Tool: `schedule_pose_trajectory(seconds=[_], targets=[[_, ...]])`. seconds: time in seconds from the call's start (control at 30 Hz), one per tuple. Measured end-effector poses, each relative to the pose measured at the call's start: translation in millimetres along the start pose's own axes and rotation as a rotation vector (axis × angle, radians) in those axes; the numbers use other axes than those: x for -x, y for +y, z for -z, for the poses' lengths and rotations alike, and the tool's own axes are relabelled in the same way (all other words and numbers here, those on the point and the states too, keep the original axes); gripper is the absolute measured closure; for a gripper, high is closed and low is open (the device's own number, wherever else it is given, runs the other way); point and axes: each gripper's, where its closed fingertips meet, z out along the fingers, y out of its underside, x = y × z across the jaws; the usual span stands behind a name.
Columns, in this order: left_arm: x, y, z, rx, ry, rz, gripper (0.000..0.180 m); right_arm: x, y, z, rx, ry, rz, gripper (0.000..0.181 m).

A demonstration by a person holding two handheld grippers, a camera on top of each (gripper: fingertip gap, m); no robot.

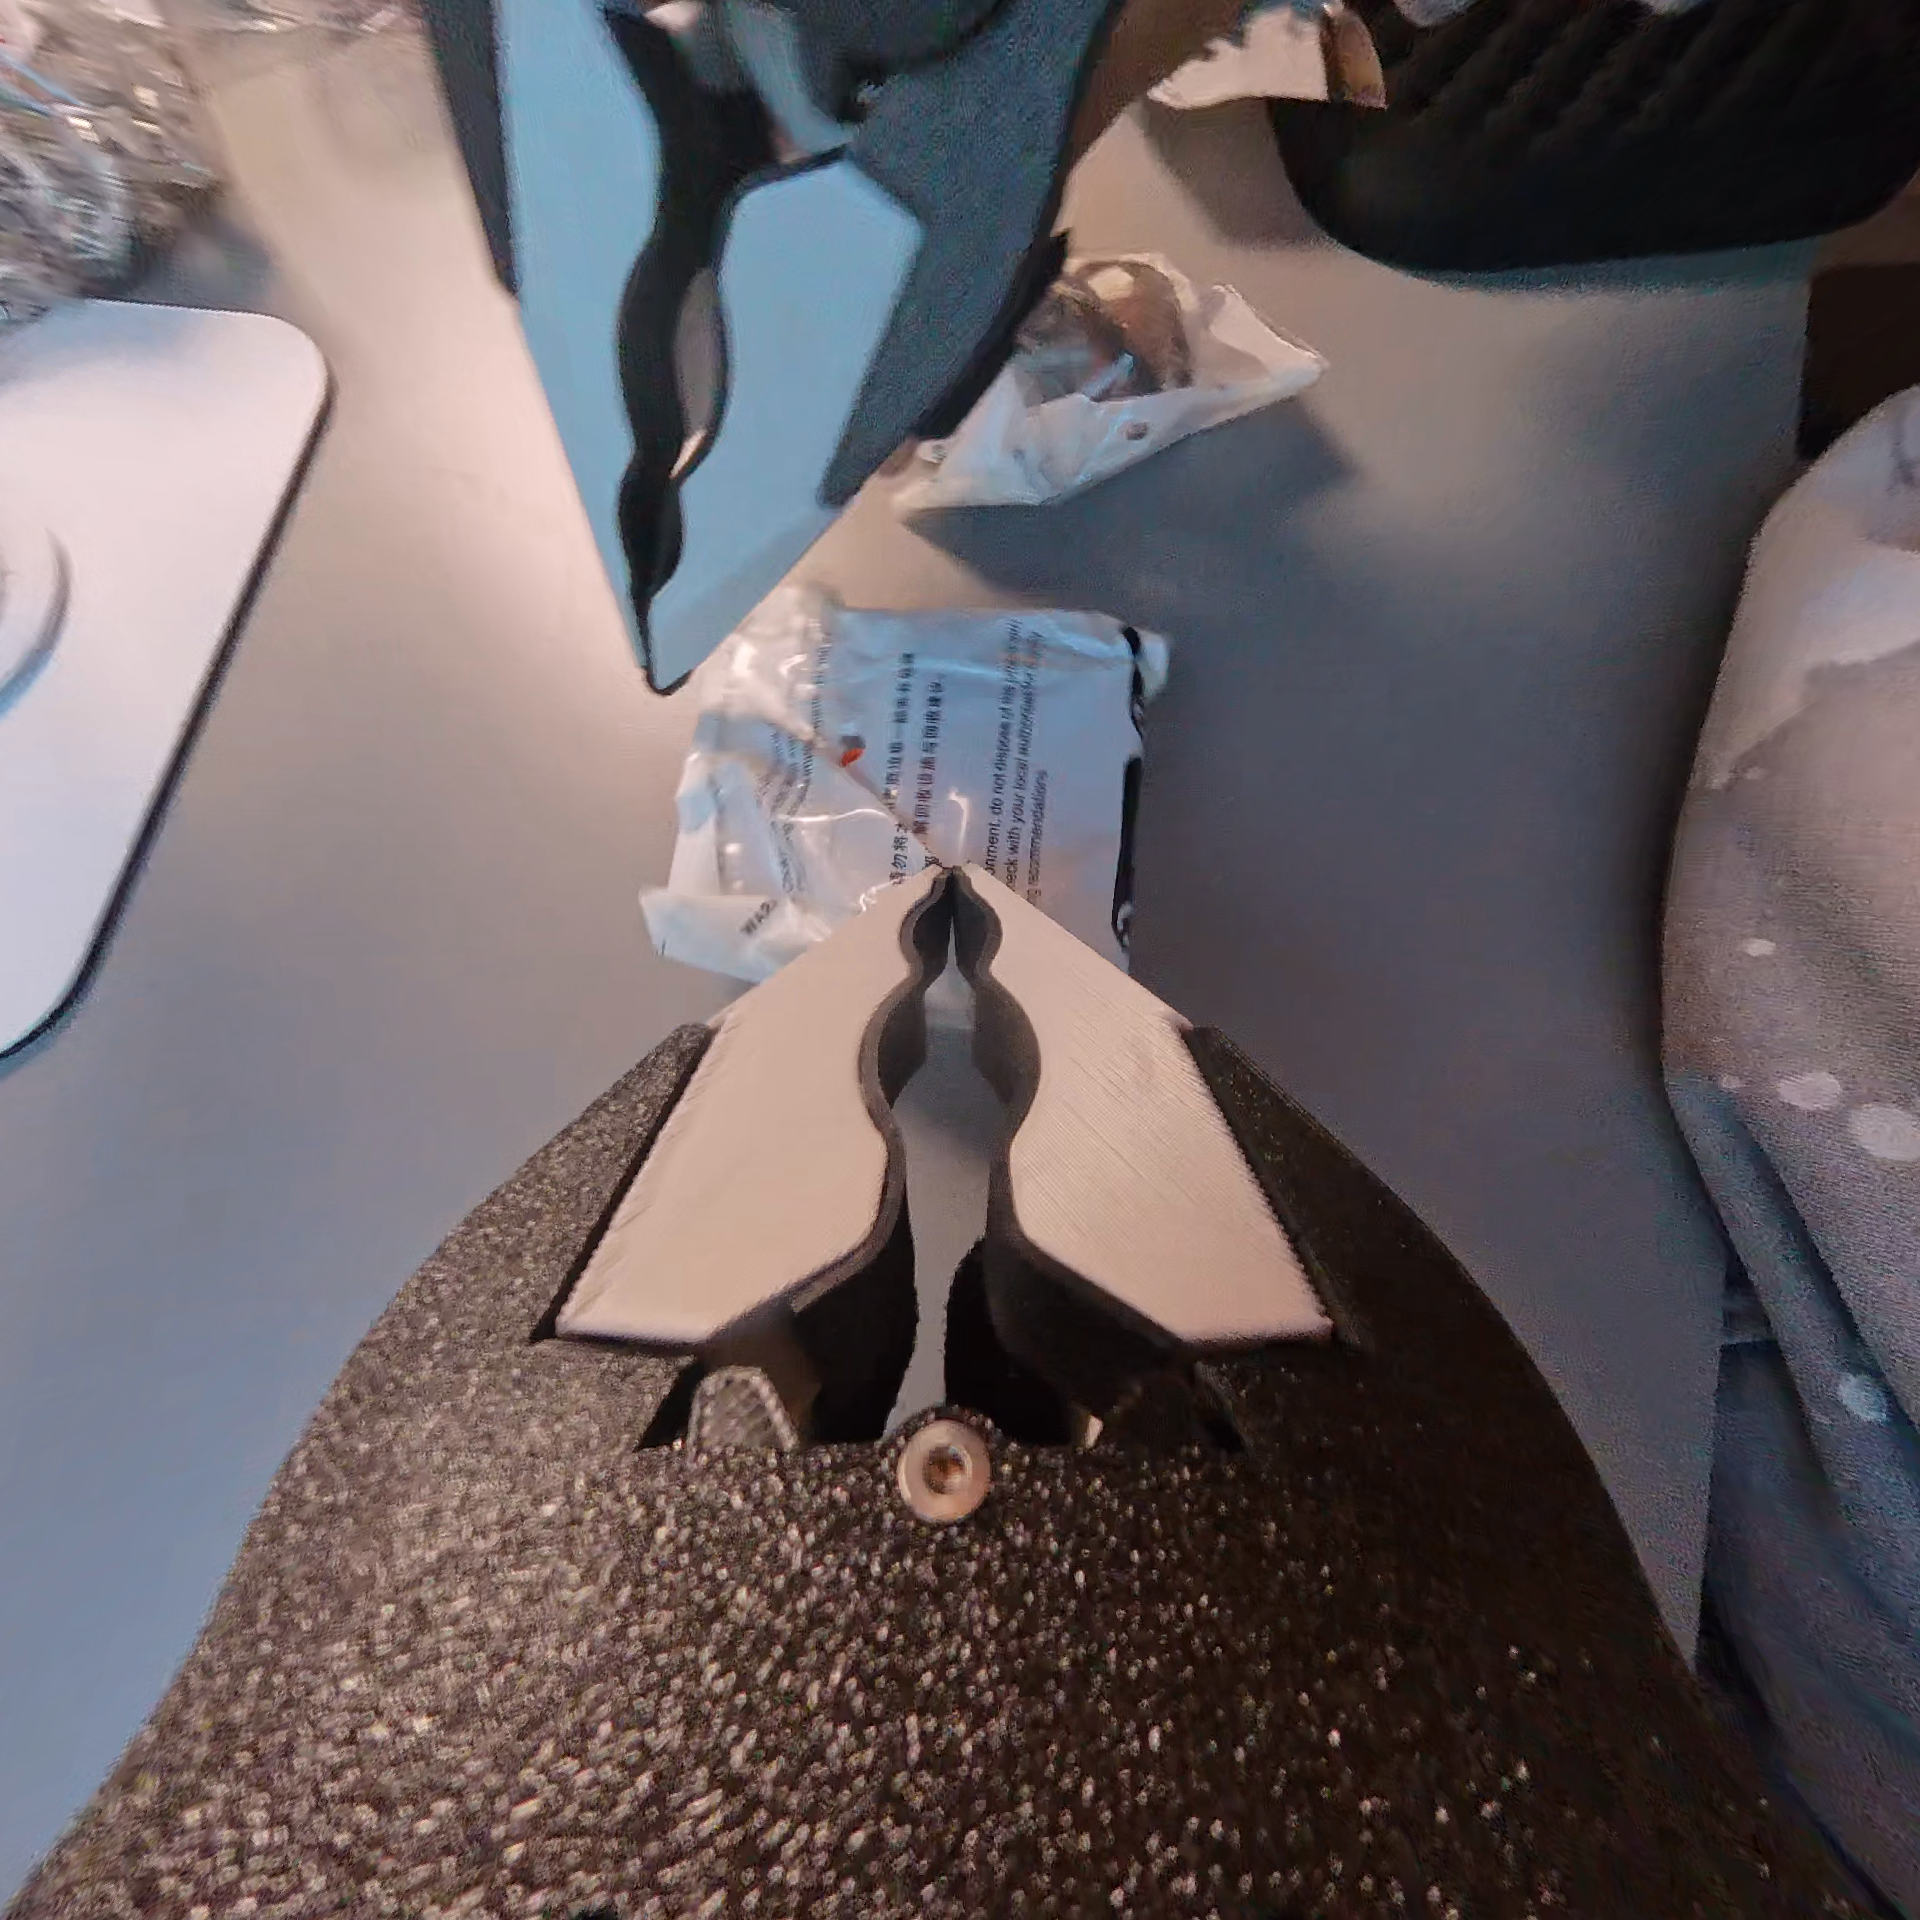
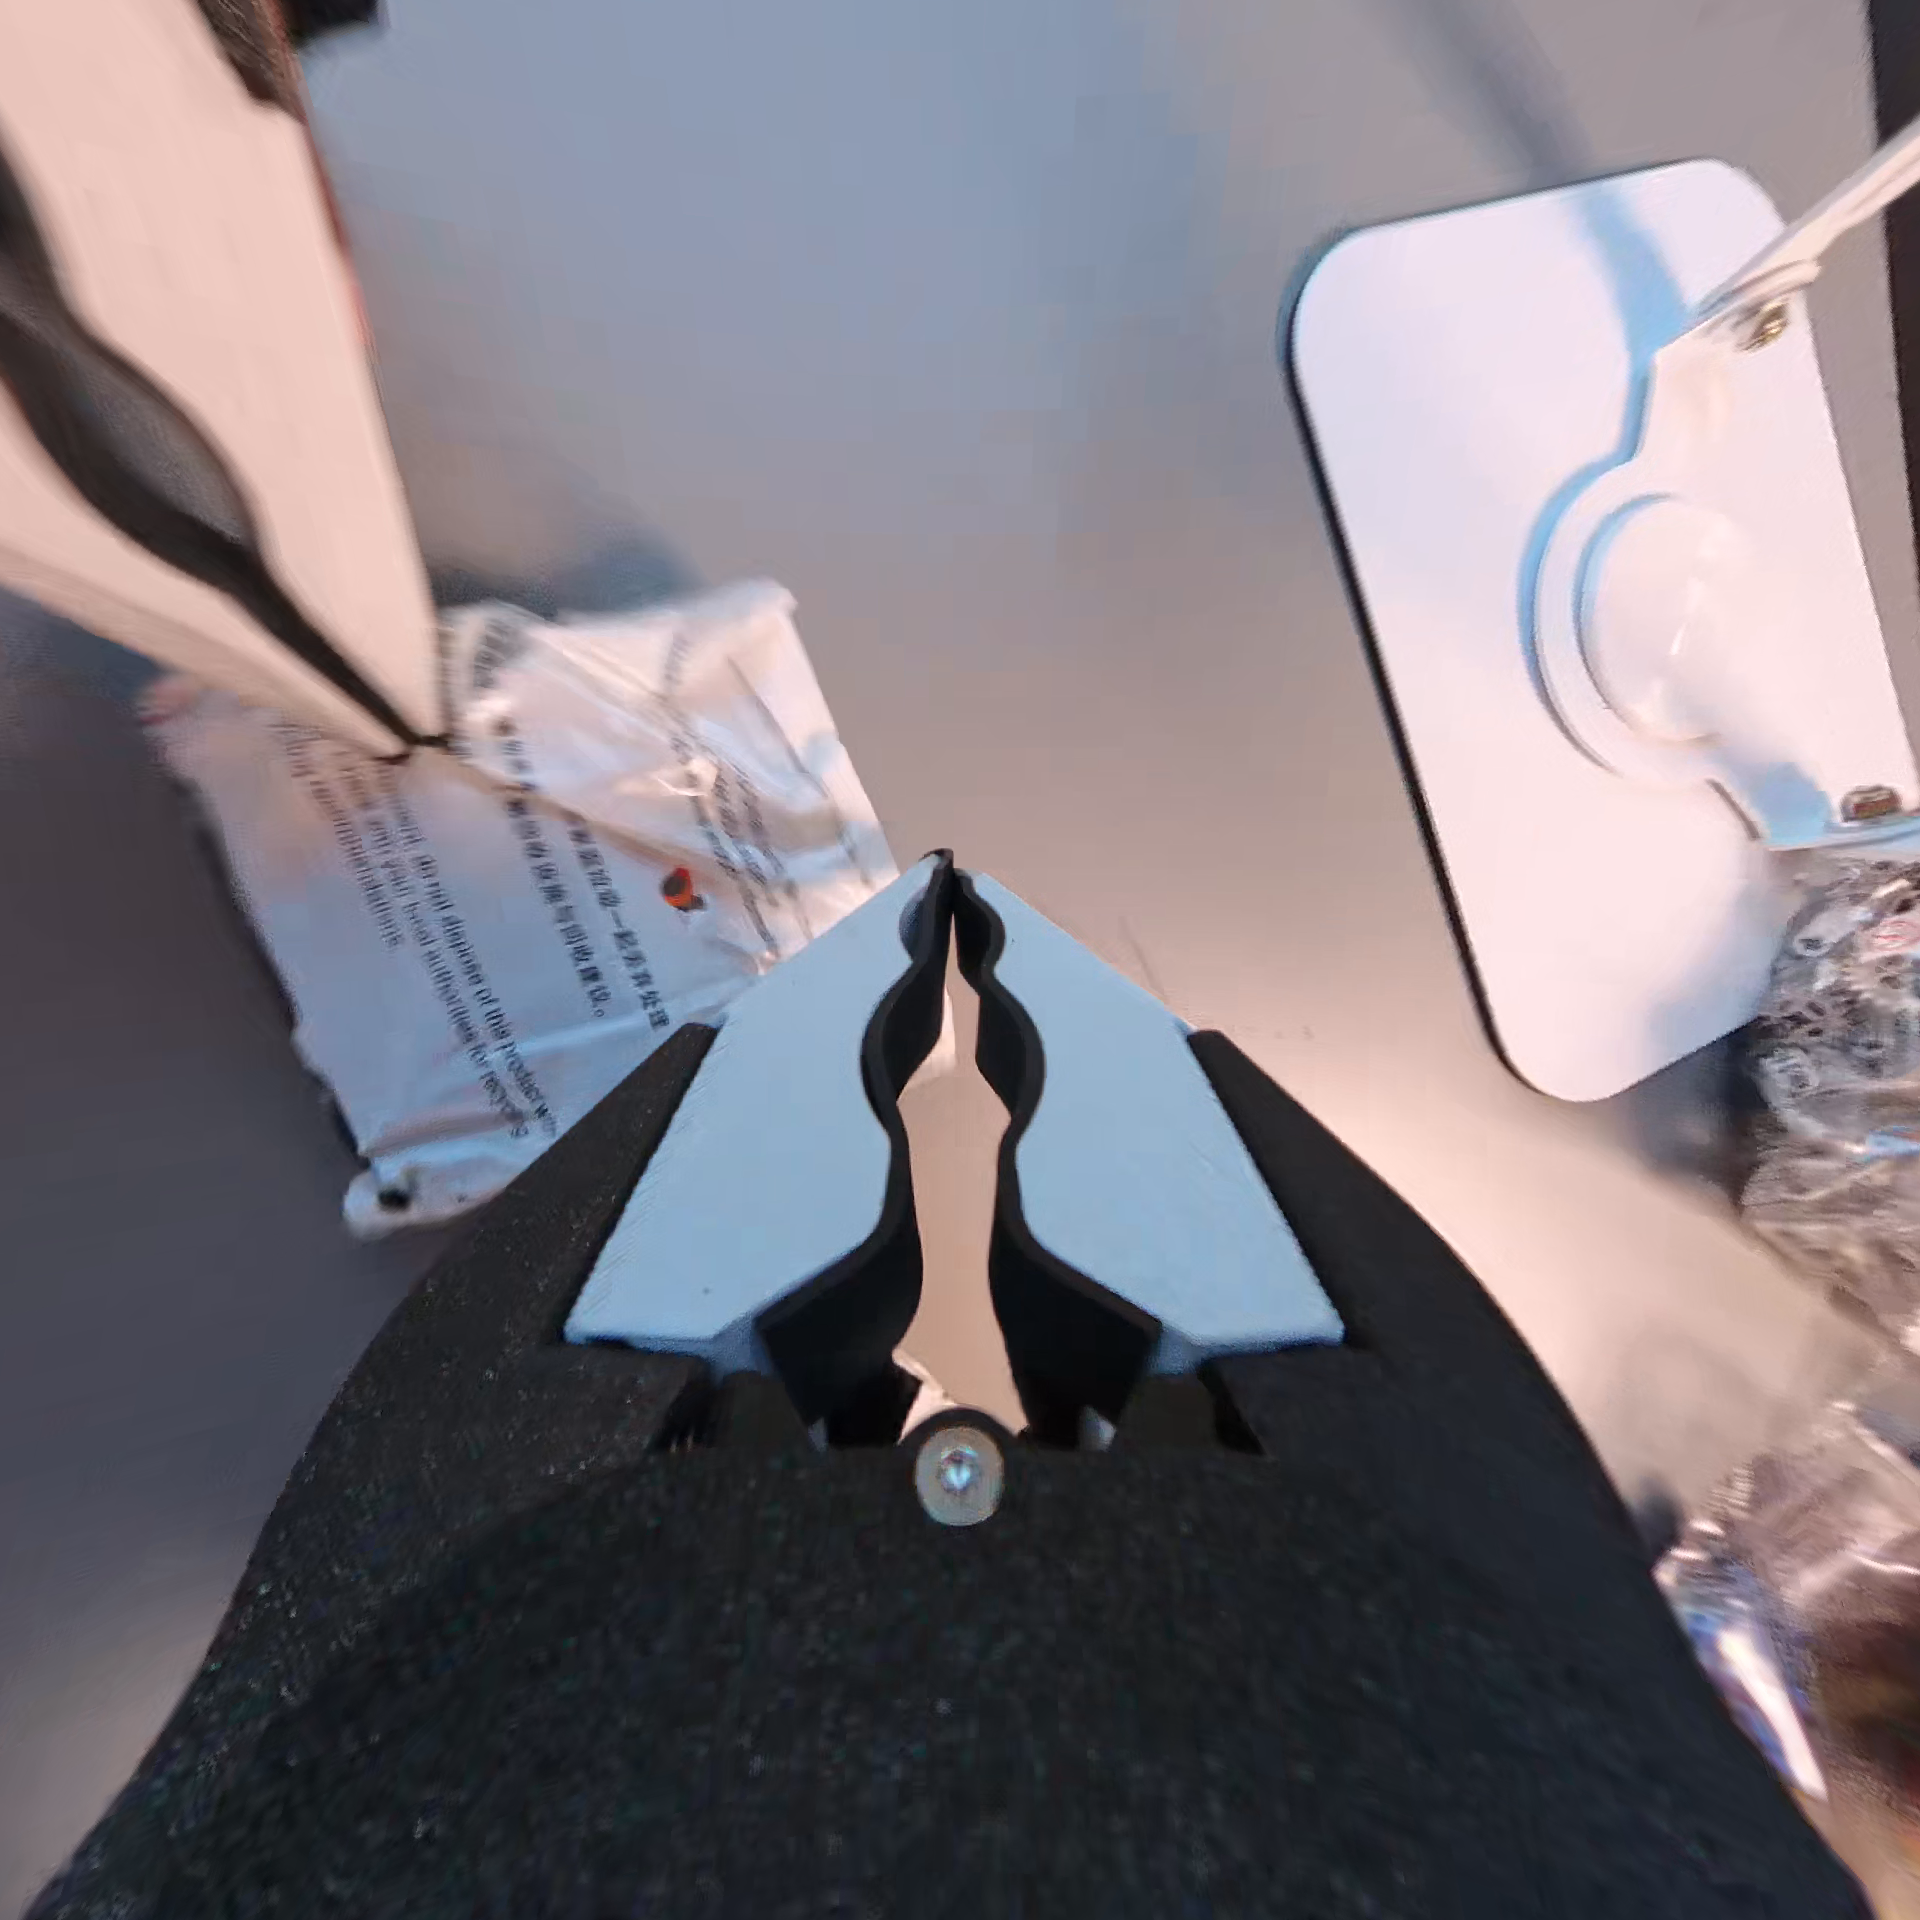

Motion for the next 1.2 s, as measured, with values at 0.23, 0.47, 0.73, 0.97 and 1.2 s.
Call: schedule_pose_trajectory(seconds=[0.23, 0.47, 0.73, 0.97, 1.2], targets=[[15, -3, 9, -0.074, -0.006, 0.09, 0.171, 23, -11, 28, -0.151, -0.216, -0.086, 0.168], [22, -10, -6, -0.019, 0.023, 0.18, 0.144, 40, -4, 15, -0.11, -0.308, -0.11, 0.16], [23, -6, -17, 0.041, 0.079, 0.23, 0.172, 37, -2, 10, -0.072, -0.284, -0.092, 0.16], [28, -12, -17, 0.03, 0.116, 0.232, 0.18, 38, -6, 9, -0.055, -0.261, -0.044, 0.158], [24, -3, -18, 0.115, 0.176, 0.229, 0.151, 39, -4, 12, -0.073, -0.23, -0.021, 0.157]])
